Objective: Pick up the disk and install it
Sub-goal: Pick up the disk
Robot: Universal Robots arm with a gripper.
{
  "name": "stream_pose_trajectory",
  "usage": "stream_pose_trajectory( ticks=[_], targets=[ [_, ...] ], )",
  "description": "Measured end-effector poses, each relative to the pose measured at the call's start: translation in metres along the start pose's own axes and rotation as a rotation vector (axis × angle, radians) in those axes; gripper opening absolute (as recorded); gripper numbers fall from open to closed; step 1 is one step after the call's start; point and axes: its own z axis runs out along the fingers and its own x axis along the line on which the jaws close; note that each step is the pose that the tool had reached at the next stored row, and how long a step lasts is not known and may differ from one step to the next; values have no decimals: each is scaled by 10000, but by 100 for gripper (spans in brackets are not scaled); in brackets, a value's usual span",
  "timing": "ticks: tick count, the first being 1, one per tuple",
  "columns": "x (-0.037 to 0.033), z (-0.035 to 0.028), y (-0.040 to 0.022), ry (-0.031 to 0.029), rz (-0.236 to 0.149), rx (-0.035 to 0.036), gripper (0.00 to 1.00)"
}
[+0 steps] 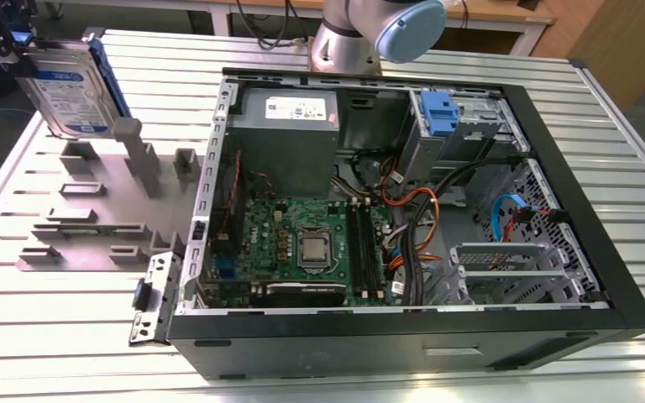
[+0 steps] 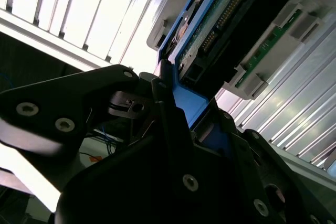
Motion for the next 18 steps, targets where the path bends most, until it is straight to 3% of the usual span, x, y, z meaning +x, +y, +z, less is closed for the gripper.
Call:
stream_pose_trajectory(
  ticks=[18],
  targets=[
    [-2,-54,0,0,3,0,37]
  ],
)
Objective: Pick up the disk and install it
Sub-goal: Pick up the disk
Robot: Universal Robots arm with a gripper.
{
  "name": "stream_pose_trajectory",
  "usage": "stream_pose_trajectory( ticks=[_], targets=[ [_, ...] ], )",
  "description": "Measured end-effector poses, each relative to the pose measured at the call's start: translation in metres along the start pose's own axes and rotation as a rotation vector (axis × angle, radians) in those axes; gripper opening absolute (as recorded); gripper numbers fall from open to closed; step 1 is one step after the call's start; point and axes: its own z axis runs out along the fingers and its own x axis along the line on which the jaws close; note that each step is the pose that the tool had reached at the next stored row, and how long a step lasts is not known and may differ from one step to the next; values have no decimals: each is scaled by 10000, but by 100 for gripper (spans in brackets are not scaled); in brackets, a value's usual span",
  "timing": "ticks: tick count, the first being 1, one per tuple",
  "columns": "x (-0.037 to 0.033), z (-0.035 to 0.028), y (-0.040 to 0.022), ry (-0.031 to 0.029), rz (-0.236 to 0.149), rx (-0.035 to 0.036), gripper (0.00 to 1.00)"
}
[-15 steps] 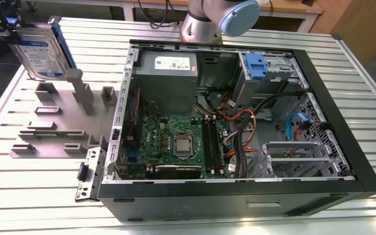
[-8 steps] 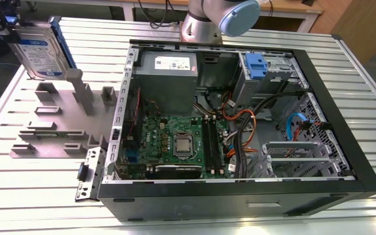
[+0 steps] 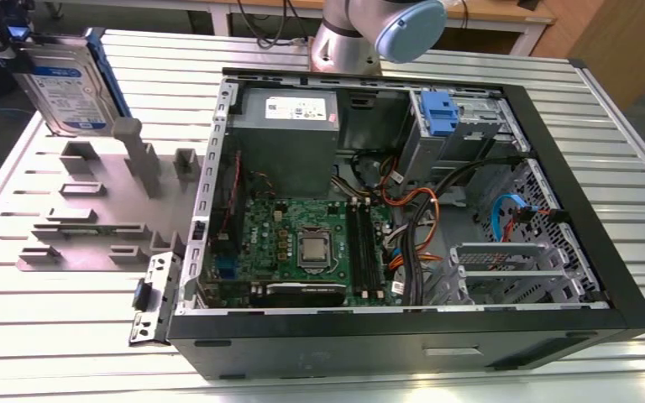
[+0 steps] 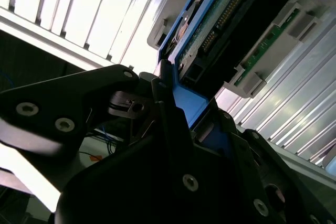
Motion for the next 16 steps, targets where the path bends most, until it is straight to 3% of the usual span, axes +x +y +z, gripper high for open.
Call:
stream_pose_trajectory(
  ticks=[16],
  targets=[
    [-3,-79,0,0,0,0,37]
  ],
)
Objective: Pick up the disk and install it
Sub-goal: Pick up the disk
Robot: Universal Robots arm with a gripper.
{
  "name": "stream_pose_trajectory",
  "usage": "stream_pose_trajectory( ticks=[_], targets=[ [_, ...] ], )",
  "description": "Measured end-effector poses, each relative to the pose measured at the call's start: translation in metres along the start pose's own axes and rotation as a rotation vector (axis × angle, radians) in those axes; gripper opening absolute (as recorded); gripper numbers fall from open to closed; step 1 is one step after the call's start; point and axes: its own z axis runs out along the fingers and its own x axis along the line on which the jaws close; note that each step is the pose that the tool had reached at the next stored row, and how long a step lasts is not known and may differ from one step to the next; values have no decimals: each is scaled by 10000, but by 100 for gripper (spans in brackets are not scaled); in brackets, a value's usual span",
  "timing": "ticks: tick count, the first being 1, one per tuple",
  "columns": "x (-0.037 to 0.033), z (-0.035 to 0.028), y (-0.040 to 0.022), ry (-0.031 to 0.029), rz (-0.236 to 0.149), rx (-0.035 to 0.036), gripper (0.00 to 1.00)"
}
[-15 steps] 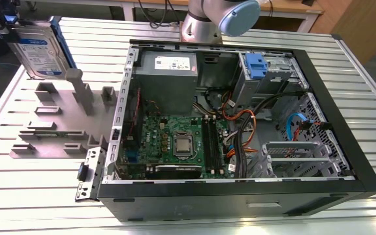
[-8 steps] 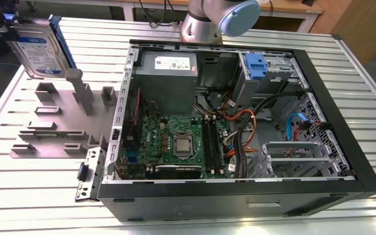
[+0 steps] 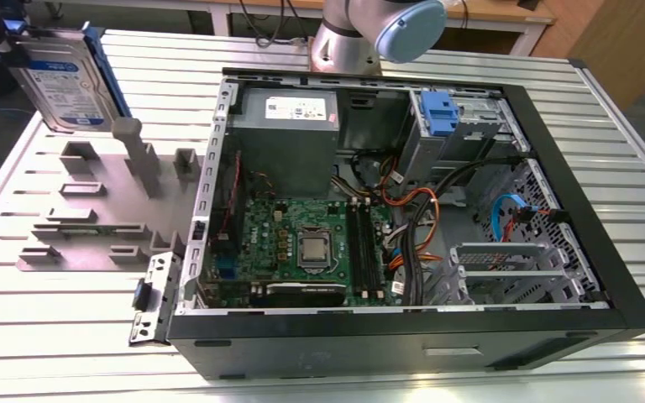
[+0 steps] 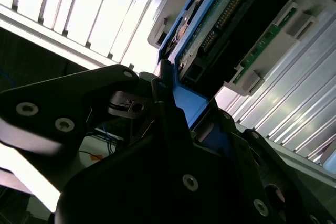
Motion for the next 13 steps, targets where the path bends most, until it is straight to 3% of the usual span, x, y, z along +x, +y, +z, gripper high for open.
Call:
stream_pose_trajectory(
  ticks=[13],
  targets=[
    [-2,-50,0,0,2,0,37]
  ],
)
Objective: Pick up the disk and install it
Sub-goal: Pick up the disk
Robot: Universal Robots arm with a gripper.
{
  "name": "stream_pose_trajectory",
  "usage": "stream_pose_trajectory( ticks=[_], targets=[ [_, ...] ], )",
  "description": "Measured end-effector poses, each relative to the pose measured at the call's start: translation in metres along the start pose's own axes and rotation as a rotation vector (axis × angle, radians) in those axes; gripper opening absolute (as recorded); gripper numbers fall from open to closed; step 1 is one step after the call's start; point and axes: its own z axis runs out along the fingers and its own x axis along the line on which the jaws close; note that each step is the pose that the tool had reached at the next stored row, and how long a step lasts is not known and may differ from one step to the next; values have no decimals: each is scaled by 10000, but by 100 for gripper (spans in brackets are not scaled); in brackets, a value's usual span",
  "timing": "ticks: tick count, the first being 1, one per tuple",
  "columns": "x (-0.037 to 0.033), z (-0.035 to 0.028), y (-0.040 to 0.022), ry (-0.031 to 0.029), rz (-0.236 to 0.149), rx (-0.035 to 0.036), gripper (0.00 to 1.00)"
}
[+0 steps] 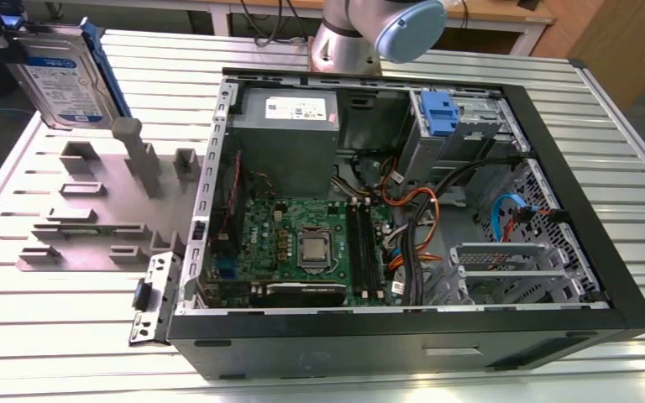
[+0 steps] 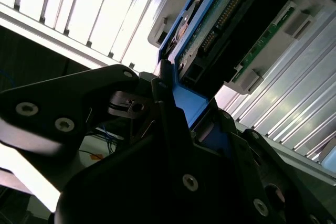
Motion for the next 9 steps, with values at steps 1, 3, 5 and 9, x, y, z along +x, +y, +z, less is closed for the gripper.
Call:
stream_pose_trajectory(
  ticks=[1,3,5,9],
  targets=[
    [0,-2,0,-1,0,1,37],
    [0,-8,0,0,0,0,37],
    [-1,-14,0,-1,1,0,37],
    [-1,-26,0,-1,1,1,37]
  ],
)
